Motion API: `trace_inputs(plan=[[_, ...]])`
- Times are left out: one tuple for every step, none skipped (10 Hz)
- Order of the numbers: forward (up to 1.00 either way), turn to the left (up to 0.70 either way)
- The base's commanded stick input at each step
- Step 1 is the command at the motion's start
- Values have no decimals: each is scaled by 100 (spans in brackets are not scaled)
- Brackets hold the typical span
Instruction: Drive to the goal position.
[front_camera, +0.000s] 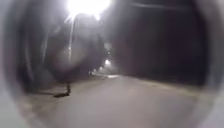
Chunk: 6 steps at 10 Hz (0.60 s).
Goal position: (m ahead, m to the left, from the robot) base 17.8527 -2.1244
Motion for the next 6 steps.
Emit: trace_inputs(plan=[[100, 4], [100, 4], [100, 4], [100, 4], [100, 4], [100, 4]])
